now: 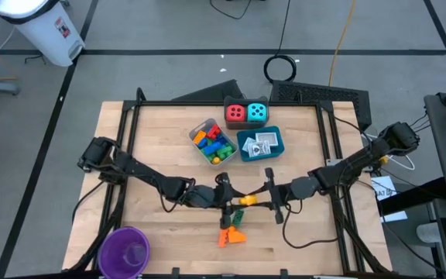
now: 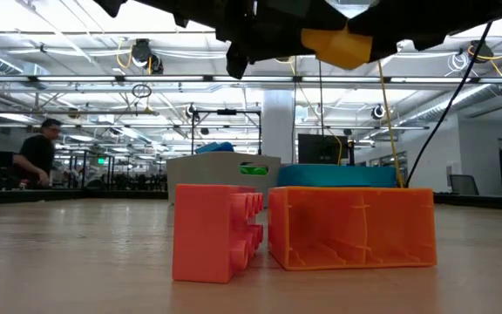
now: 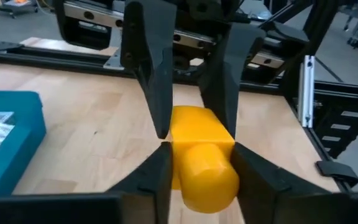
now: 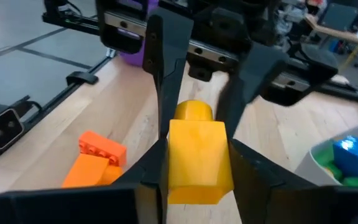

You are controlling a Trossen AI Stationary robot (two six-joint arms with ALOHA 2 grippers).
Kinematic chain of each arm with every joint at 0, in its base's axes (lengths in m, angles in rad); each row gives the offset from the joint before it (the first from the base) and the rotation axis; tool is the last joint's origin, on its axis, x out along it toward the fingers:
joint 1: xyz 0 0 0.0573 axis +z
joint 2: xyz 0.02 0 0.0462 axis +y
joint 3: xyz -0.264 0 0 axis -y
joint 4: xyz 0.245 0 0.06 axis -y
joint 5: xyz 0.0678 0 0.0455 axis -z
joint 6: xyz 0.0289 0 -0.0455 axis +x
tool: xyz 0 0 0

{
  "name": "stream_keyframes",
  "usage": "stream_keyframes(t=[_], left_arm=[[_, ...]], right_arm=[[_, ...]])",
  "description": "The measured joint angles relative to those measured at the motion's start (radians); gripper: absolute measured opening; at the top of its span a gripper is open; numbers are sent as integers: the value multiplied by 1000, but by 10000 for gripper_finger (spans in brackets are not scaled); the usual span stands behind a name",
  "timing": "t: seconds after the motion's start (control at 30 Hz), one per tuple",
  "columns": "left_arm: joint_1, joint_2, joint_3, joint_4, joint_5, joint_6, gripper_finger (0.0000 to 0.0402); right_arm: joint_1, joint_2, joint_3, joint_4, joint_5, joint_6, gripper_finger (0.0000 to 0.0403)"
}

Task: Pick & Place Toys
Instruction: Put the yellow game piece into the gray bin

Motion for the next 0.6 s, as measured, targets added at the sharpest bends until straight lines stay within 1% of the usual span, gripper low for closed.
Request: stream_keyframes(t=[0.03,0.1,0.17,0.27,0.3,0.4,0.43,0.5,0.57,0.6], left_arm=[[5,0,0,-3,0,-2,130],[9,-19,0,-31,-13,-6,130],[13,-50,0,-85,-70,-14,130],[15,-116,1,-215,-184,-40,130],[19,-130,0,-256,-272,-48,130],[50,-166,-1,-353,-454,-96,130],[55,-173,-1,-388,-495,-112,130],[59,-183,0,-490,-509,-170,129],[94,-182,0,-567,-506,-231,129],[117,-181,0,-595,-523,-258,129]], right_arm=[[0,0,0,-2,3,11,108],[-1,0,0,-8,8,36,128],[-1,-10,3,-22,35,73,153],[-5,-25,3,-56,57,98,187],[-3,-28,2,-61,37,107,196],[11,-38,2,-74,-2,120,221],[7,-39,2,-76,0,121,228],[1,-41,0,-95,6,121,237],[3,-41,0,-94,-6,127,243],[5,-42,0,-90,-17,127,245]])
